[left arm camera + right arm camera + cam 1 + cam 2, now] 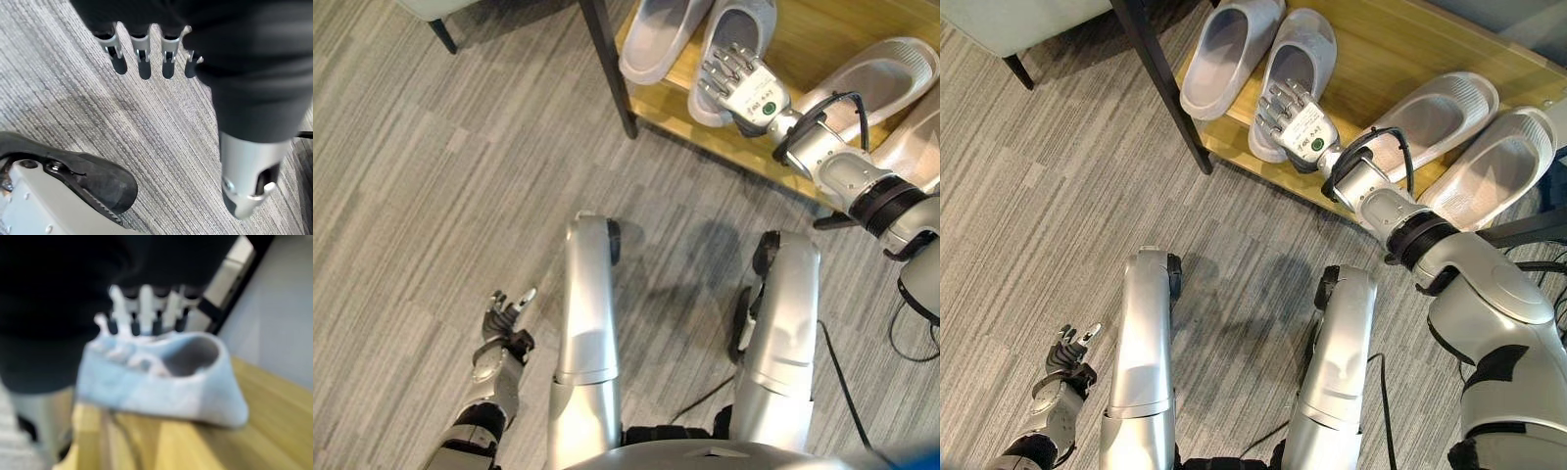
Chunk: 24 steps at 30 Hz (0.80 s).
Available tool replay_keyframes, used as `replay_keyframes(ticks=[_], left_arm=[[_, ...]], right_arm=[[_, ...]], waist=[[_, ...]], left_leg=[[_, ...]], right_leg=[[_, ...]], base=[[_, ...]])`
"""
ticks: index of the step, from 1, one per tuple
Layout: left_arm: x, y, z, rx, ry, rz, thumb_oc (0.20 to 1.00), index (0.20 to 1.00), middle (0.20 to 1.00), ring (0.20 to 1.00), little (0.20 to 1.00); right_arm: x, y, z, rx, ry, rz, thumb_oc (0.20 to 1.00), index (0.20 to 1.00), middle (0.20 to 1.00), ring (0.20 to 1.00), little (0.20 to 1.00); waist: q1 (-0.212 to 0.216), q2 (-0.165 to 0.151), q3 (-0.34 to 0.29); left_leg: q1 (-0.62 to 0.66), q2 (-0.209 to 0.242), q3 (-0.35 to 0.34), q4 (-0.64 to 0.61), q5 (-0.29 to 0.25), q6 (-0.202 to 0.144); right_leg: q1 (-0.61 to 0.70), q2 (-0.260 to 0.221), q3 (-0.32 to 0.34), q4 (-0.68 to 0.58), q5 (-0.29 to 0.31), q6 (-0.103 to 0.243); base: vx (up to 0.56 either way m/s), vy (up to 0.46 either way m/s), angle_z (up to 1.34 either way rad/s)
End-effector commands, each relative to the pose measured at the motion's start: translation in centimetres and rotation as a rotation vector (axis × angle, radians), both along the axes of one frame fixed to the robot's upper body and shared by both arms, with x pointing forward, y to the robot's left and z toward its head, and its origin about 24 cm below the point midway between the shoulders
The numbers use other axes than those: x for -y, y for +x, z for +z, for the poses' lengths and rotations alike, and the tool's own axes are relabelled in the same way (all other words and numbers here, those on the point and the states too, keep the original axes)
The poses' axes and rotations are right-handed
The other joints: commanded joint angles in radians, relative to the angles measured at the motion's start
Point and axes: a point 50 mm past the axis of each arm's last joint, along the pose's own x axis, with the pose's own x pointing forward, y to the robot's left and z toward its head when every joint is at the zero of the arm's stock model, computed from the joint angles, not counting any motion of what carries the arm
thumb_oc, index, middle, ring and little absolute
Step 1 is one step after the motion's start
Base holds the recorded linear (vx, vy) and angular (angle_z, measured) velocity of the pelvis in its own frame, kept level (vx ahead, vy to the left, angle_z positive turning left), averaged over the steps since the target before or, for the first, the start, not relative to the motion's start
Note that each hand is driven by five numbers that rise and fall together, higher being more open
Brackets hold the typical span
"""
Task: Arrange the slippers neatly on the shoe rack.
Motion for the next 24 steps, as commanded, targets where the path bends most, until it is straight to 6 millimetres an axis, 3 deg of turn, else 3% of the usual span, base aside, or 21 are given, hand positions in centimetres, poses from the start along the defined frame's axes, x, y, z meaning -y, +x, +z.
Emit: replay_keyframes(ticks=[1,13,24], left_arm=[[-0.1,-0.3,0.6,0.041,0.045,-0.011,1.000,1.000,1.000,1.000,1.000],[-0.2,-1.3,0.1,0.013,0.054,-0.008,1.000,1.000,1.000,1.000,1.000],[-0.4,-1.6,0.0,0.003,0.059,0.001,1.000,1.000,1.000,1.000,1.000]], right_arm=[[-0.3,-0.5,5.7,0.164,0.045,0.011,1.000,1.000,1.000,1.000,1.000],[1.1,-1.0,5.1,0.166,0.130,0.038,1.000,1.000,1.000,1.000,1.000],[0.2,-0.9,6.2,0.217,0.114,0.050,1.000,1.000,1.000,1.000,1.000]], waist=[[0.047,0.026,0.002],[0.042,0.031,0.002],[0.066,0.025,0.002]], left_leg=[[0.000,0.003,-0.016,0.119,-0.110,0.070],[0.000,0.003,-0.020,0.131,-0.111,0.066],[0.000,-0.004,-0.024,0.123,-0.107,0.061]], right_leg=[[0.027,0.034,0.049,0.083,0.006,-0.154],[0.027,0.036,0.049,0.087,0.002,-0.157],[0.027,0.034,0.042,0.090,0.007,-0.159]], base=[[0.00,0.000,0.00],[0.00,-0.001,0.01],[0.00,0.000,0.00]])
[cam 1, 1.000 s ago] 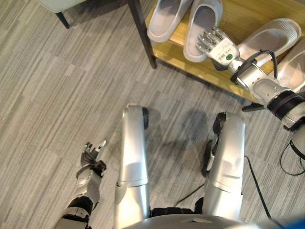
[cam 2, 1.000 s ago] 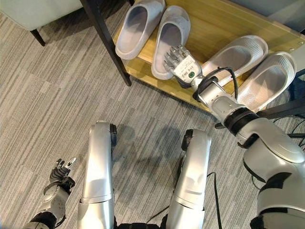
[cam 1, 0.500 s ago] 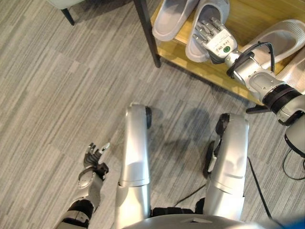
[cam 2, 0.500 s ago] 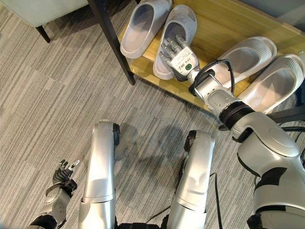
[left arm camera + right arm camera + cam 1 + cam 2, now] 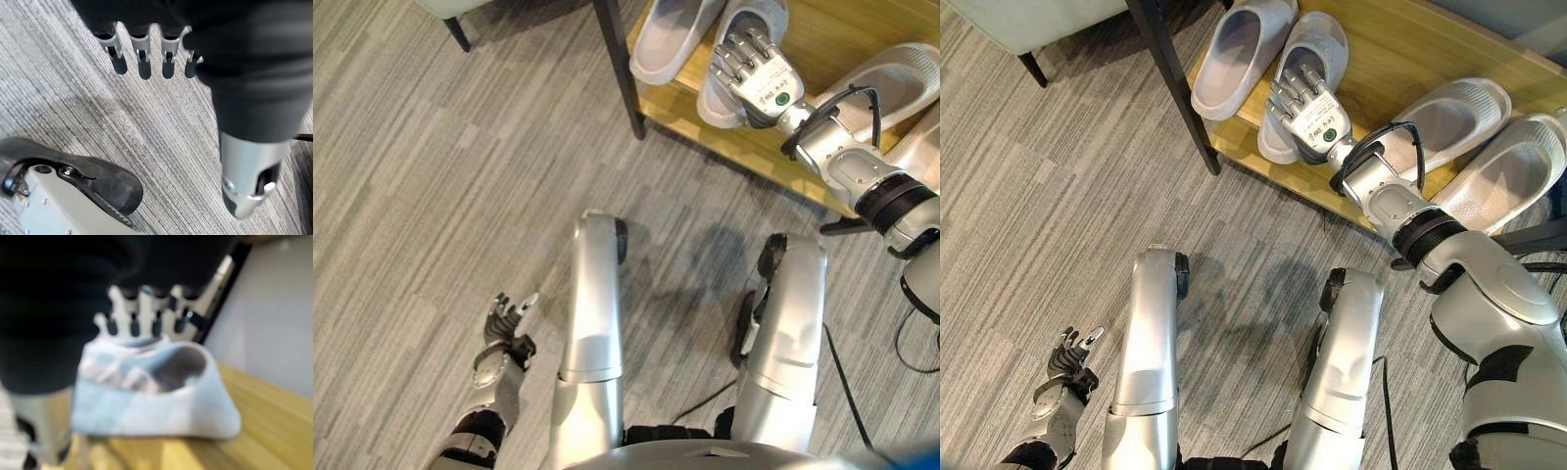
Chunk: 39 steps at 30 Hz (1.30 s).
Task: Arrange the slippers neatly on the shoe rack.
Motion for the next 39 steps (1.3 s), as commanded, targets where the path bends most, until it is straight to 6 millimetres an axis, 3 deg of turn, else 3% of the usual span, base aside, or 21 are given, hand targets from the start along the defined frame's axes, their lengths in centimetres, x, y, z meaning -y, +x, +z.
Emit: replay_keyframes(ticks=[1,12,24,26,29,34,35,39], left_arm=[[-0.7,-0.9,0.2,0.006,0.046,0.020,1.000,1.000,1.000,1.000,1.000],[-1.1,-1.1,0.1,-0.007,0.064,0.027,1.000,1.000,1.000,1.000,1.000],[-1.5,-1.5,-0.3,-0.035,0.063,0.030,1.000,1.000,1.000,1.000,1.000],[-1.5,-1.5,-1.2,-0.096,0.045,0.053,1.000,1.000,1.000,1.000,1.000],[-1.2,-1.8,-1.8,-0.129,0.032,0.069,1.000,1.000,1.000,1.000,1.000],[-0.5,-1.5,-1.9,-0.121,0.028,0.072,1.000,1.000,1.000,1.000,1.000],[-0.4,-1.1,-1.7,-0.113,0.026,0.080,1.000,1.000,1.000,1.000,1.000],[-0.4,-0.3,-1.2,-0.090,0.033,0.093,1.000,1.000,1.000,1.000,1.000]], right_arm=[[-0.8,-0.9,5.8,0.189,0.039,0.048,1.000,1.000,1.000,1.000,1.000],[-2.1,0.2,4.7,0.148,0.007,0.027,1.000,1.000,1.000,1.000,1.000],[-2.3,0.7,5.6,0.150,-0.087,-0.019,1.000,1.000,1.000,1.000,1.000],[-1.5,0.6,6.9,0.194,-0.157,-0.063,1.000,1.000,1.000,1.000,1.000],[-1.4,0.6,6.5,0.180,-0.174,-0.065,1.000,1.000,1.000,1.000,1.000],[-1.7,-0.2,6.7,0.209,-0.113,0.011,1.000,1.000,1.000,1.000,1.000],[-3.0,-1.2,6.6,0.230,-0.093,0.106,1.000,1.000,1.000,1.000,1.000],[-4.3,-2.8,6.5,0.252,-0.071,0.217,1.000,1.000,1.000,1.000,1.000]], waist=[[0.046,0.021,0.001],[0.062,0.035,0.001],[0.079,0.019,0.001],[0.078,0.019,0.001],[0.076,0.009,0.001],[0.070,-0.009,0.001],[0.060,-0.015,0.001],[0.043,-0.026,0.001]], left_leg=[[0.000,0.009,-0.018,0.118,-0.109,0.065],[0.000,0.005,-0.018,0.122,-0.117,0.061],[0.000,0.003,-0.020,0.123,-0.117,0.051],[0.000,-0.002,-0.037,0.127,-0.113,0.049],[0.000,0.001,-0.039,0.131,-0.115,0.047],[0.000,0.005,-0.034,0.131,-0.115,0.046],[0.000,0.005,-0.033,0.131,-0.111,0.048],[0.000,0.003,-0.032,0.131,-0.102,0.049]], right_leg=[[0.030,0.036,0.039,0.073,0.014,-0.144],[0.030,0.037,0.043,0.076,0.015,-0.146],[0.030,0.034,0.051,0.078,0.025,-0.145],[0.030,0.031,0.042,0.083,0.019,-0.141],[0.030,0.033,0.040,0.085,0.018,-0.142],[0.030,0.036,0.044,0.086,0.019,-0.144],[0.030,0.042,0.043,0.085,0.020,-0.148],[0.030,0.042,0.042,0.085,0.019,-0.148]], base=[[0.00,0.000,0.00],[0.00,0.000,0.00],[0.00,0.003,0.00],[0.00,0.000,0.00],[-0.02,-0.016,0.04],[-0.01,-0.005,0.01],[0.00,0.000,0.00],[-0.03,-0.035,-0.01]])
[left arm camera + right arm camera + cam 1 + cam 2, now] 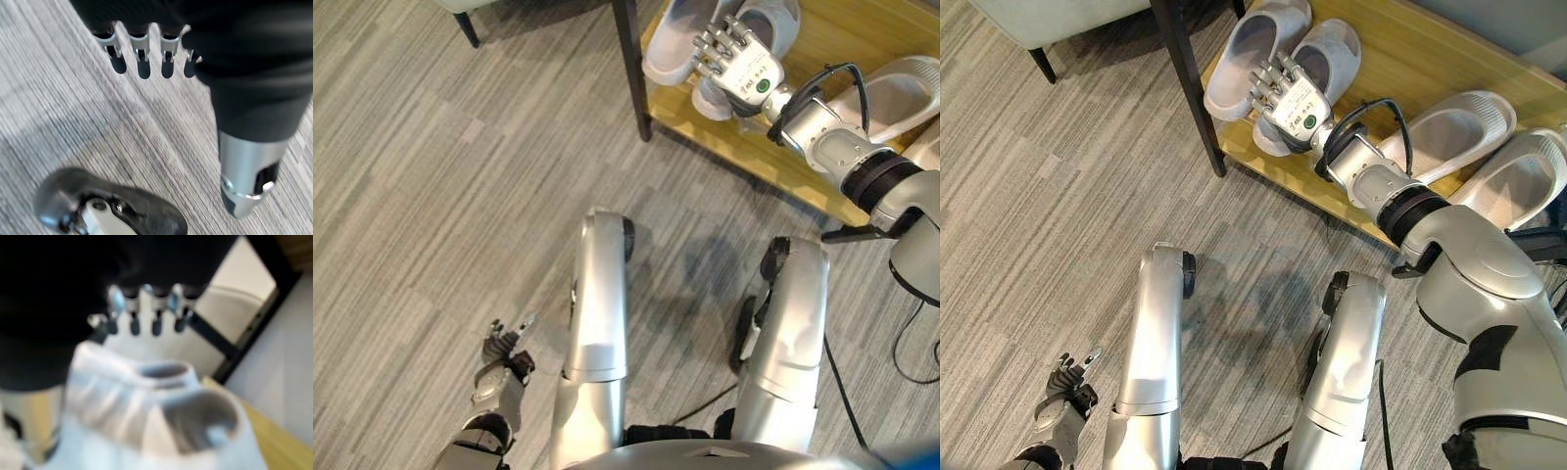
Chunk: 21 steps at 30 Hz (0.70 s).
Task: Arrange the slippers neatly on the shoe rack.
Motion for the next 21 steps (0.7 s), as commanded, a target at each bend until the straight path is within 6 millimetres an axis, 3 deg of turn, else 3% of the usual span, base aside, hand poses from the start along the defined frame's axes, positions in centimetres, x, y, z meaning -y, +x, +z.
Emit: replay_keyframes(ticks=[1,9,13,17,21], left_arm=[[0.4,1.7,1.3,0.075,0.038,-0.010,1.000,1.000,1.000,1.000,1.000],[1.7,3.2,1.8,0.098,0.045,-0.051,1.000,1.000,1.000,1.000,1.000],[1.9,4.2,2.5,0.124,0.052,-0.068,1.000,1.000,1.000,1.000,1.000],[2.0,7.1,4.9,0.233,0.075,-0.090,1.000,1.000,1.000,1.000,1.000],[2.4,10.0,7.9,0.342,0.107,-0.128,1.000,1.000,1.000,1.000,1.000]], right_arm=[[-0.9,-2.5,3.9,0.161,0.030,0.125,1.000,1.000,1.000,1.000,1.000],[-2.3,-3.8,1.0,0.082,0.074,0.237,1.000,1.000,1.000,1.000,1.000],[-2.7,-3.9,-0.7,0.025,0.083,0.245,1.000,1.000,1.000,1.000,1.000],[-2.2,-3.7,-0.2,0.029,0.132,0.229,1.000,1.000,1.000,1.000,1.000],[-2.0,-3.3,0.2,0.039,0.144,0.203,1.000,1.000,1.000,1.000,1.000]], waist=[[0.037,-0.007,0.005],[0.006,-0.010,0.005],[-0.006,-0.003,0.005],[-0.004,-0.013,0.005],[0.005,-0.003,0.005]], left_leg=[[0.013,0.019,-0.012,0.107,-0.101,0.058],[0.013,0.015,-0.010,0.096,-0.072,0.054],[0.013,0.021,0.010,0.037,-0.032,0.054],[0.013,0.036,0.044,-0.121,0.028,0.057],[0.013,0.045,0.055,-0.267,0.094,0.069]], right_leg=[[0.029,0.038,0.041,0.063,0.021,-0.147],[0.029,0.050,0.043,0.054,0.041,-0.137],[0.029,0.053,0.031,0.015,0.069,-0.130],[0.029,0.050,0.005,-0.129,0.119,-0.125],[0.044,0.033,-0.040,-0.277,0.164,-0.108]], base=[[-0.03,-0.036,-0.01],[-0.04,-0.030,-0.02],[-0.04,-0.005,0.01],[-0.07,0.078,0.05],[-0.11,0.116,0.05]])
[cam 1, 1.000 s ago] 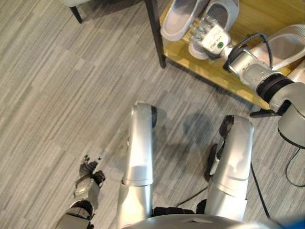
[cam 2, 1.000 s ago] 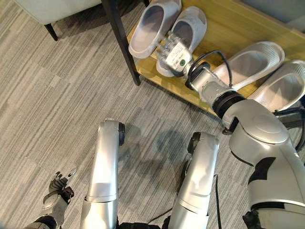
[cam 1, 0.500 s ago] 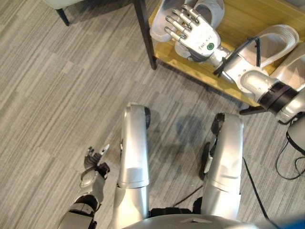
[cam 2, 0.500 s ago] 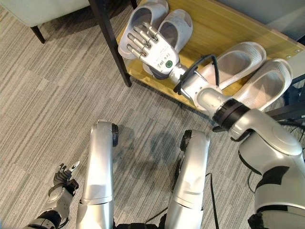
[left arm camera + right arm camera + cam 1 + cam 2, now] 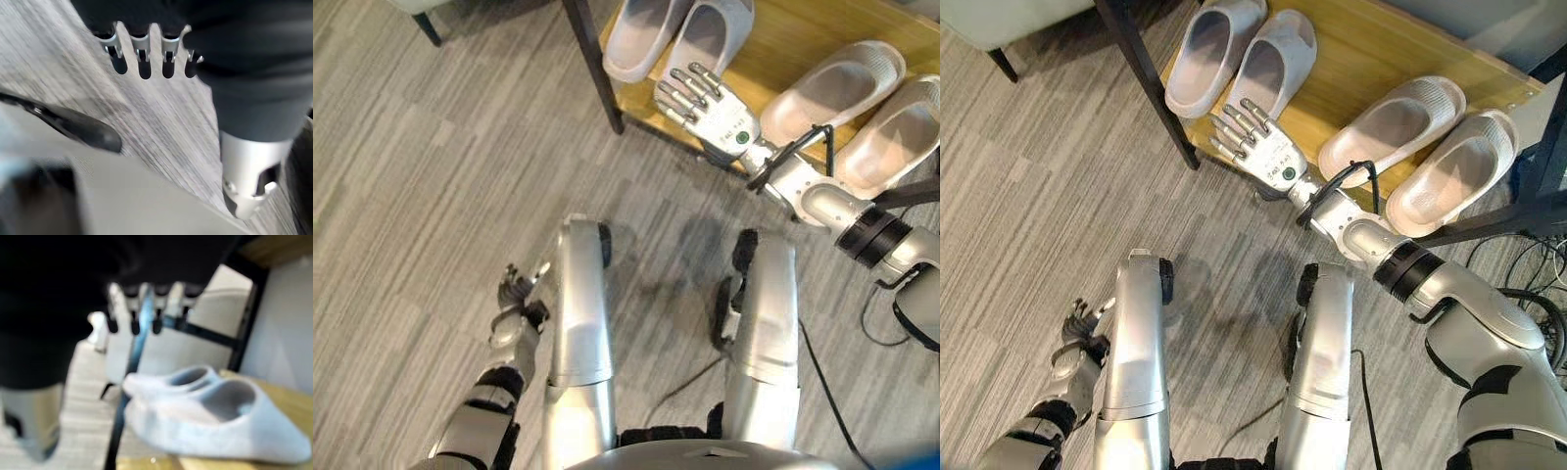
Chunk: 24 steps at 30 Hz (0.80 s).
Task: Arrange the slippers neatly on the shoe rack.
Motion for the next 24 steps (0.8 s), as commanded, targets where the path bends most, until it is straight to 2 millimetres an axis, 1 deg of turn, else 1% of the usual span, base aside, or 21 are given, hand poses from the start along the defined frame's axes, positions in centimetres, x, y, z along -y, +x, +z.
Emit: replay_keyframes(ticks=[1,2,3,5,6,9,10,11,12,14,16,17,18,19,21,24], left_arm=[[0.4,1.5,1.8,0.089,0.033,-0.007,1.000,1.000,1.000,1.000,1.000],[0.5,1.6,2.0,0.094,0.039,-0.011,1.000,1.000,1.000,1.000,1.000],[1.0,1.8,2.0,0.098,0.041,-0.025,1.000,1.000,1.000,1.000,1.000],[0.9,1.8,2.2,0.101,0.051,-0.029,1.000,1.000,1.000,1.000,1.000],[1.0,1.9,2.3,0.102,0.057,-0.039,1.000,1.000,1.000,1.000,1.000],[0.9,1.9,2.2,0.098,0.066,-0.040,1.000,1.000,1.000,1.000,1.000],[0.9,1.8,2.2,0.097,0.066,-0.040,1.000,1.000,1.000,1.000,1.000],[1.0,1.7,2.0,0.095,0.064,-0.040,1.000,1.000,1.000,1.000,1.000],[1.0,1.6,2.0,0.094,0.071,-0.048,1.000,1.000,1.000,1.000,1.000],[1.1,1.5,2.0,0.095,0.093,-0.072,1.000,1.000,1.000,1.000,1.000],[1.3,1.5,2.1,0.101,0.103,-0.086,1.000,1.000,1.000,1.000,1.000],[1.8,1.6,2.1,0.107,0.110,-0.108,1.000,1.000,1.000,1.000,1.000],[1.8,1.6,2.1,0.107,0.110,-0.108,1.000,1.000,1.000,1.000,1.000],[2.3,1.6,1.9,0.104,0.121,-0.134,1.000,1.000,1.000,1.000,1.000],[2.9,1.5,1.8,0.101,0.125,-0.153,1.000,1.000,1.000,1.000,1.000],[3.7,1.5,1.6,0.106,0.123,-0.180,1.000,1.000,1.000,1.000,1.000]], right_arm=[[-0.9,-0.7,4.2,0.136,0.004,0.039,1.000,1.000,1.000,1.000,1.000],[-0.8,-0.6,3.6,0.116,0.016,0.035,1.000,1.000,1.000,1.000,1.000],[-0.9,-0.5,2.0,0.065,0.046,0.033,1.000,1.000,1.000,1.000,1.000],[-0.9,-0.3,0.3,0.013,0.074,0.027,1.000,1.000,1.000,1.000,1.000],[-0.8,-0.1,-0.7,-0.025,0.079,0.014,1.000,1.000,1.000,1.000,1.000],[-0.9,-0.2,-2.8,-0.096,0.103,0.012,1.000,1.000,1.000,1.000,1.000],[-0.9,-0.2,-2.9,-0.097,0.103,0.012,1.000,1.000,1.000,1.000,1.000],[-0.7,-0.4,-4.0,-0.131,0.116,0.009,1.000,1.000,1.000,1.000,1.000],[-0.6,-0.7,-5.8,-0.188,0.127,0.006,1.000,1.000,1.000,1.000,1.000],[-0.4,-1.1,-7.5,-0.241,0.122,0.002,1.000,1.000,1.000,1.000,1.000],[-0.6,-1.6,-9.0,-0.292,0.109,0.008,1.000,1.000,1.000,1.000,1.000],[-0.7,-1.9,-10.4,-0.338,0.109,0.009,1.000,1.000,1.000,1.000,1.000],[-0.7,-1.9,-10.4,-0.338,0.109,0.009,1.000,1.000,1.000,1.000,1.000],[-1.1,-2.4,-11.9,-0.394,0.122,0.016,1.000,1.000,1.000,1.000,1.000],[-1.2,-2.9,-13.5,-0.453,0.146,0.010,1.000,1.000,1.000,1.000,1.000],[-1.2,-3.7,-15.7,-0.544,0.194,-0.006,1.000,1.000,1.000,1.000,1.000]], waist=[[0.056,0.023,0.008],[0.053,0.023,-0.011],[0.046,0.027,-0.075],[0.039,0.033,-0.123],[0.035,0.032,-0.138],[0.022,0.029,-0.155],[0.022,0.029,-0.154],[0.016,0.029,-0.163],[0.009,0.029,-0.173],[0.004,0.029,-0.182],[-0.003,0.031,-0.189],[-0.010,0.031,-0.196],[-0.010,0.031,-0.196],[-0.015,0.032,-0.200],[-0.020,0.032,-0.201],[-0.028,0.034,-0.198]], left_leg=[[-0.055,0.015,0.010,0.015,-0.004,0.092],[-0.055,0.023,0.013,-0.009,0.006,0.097],[-0.055,0.040,0.019,-0.086,0.036,0.103],[-0.054,0.047,0.020,-0.157,0.072,0.110],[-0.026,0.055,0.024,-0.209,0.091,0.111],[0.047,0.071,0.040,-0.307,0.118,0.112],[0.054,0.071,0.041,-0.314,0.121,0.112],[0.089,0.077,0.047,-0.364,0.136,0.112],[0.143,0.086,0.059,-0.431,0.153,0.110],[0.208,0.092,0.070,-0.510,0.177,0.110],[0.264,0.099,0.081,-0.580,0.194,0.108],[0.307,0.101,0.093,-0.634,0.205,0.109],[0.307,0.101,0.093,-0.634,0.205,0.109],[0.354,0.101,0.104,-0.692,0.215,0.112],[0.398,0.097,0.116,-0.743,0.223,0.118],[0.441,0.091,0.128,-0.787,0.235,0.124]], right_leg=[[-0.003,0.013,0.044,-0.049,0.108,-0.108],[0.002,0.003,0.031,-0.080,0.113,-0.104],[0.014,-0.021,-0.009,-0.175,0.139,-0.092],[0.029,-0.040,-0.055,-0.266,0.167,-0.081],[0.059,-0.049,-0.076,-0.324,0.182,-0.078],[0.132,-0.067,-0.107,-0.435,0.210,-0.069],[0.139,-0.067,-0.109,-0.442,0.213,-0.069],[0.177,-0.072,-0.122,-0.494,0.225,-0.064],[0.233,-0.078,-0.142,-0.567,0.244,-0.058],[0.299,-0.085,-0.162,-0.657,0.270,-0.050],[0.358,-0.090,-0.178,-0.738,0.299,-0.040],[0.397,-0.095,-0.190,-0.798,0.318,-0.033],[0.397,-0.095,-0.190,-0.798,0.318,-0.033],[0.441,-0.095,-0.197,-0.852,0.339,-0.023],[0.488,-0.096,-0.200,-0.909,0.359,-0.018],[0.532,-0.099,-0.203,-0.961,0.382,-0.011]], base=[[-0.02,0.121,-0.02],[0.02,0.171,0.15],[0.03,0.156,0.13],[-0.01,0.140,0.10],[-0.02,0.107,0.13],[-0.03,0.069,0.09],[-0.04,0.047,0.02],[-0.03,0.066,-0.03],[-0.03,0.089,-0.06],[-0.03,0.070,0.00],[-0.03,0.070,0.01],[-0.02,0.063,-0.12],[-0.01,0.088,-0.17],[-0.01,0.067,-0.11],[-0.02,0.083,-0.06],[-0.01,0.065,-0.10]])
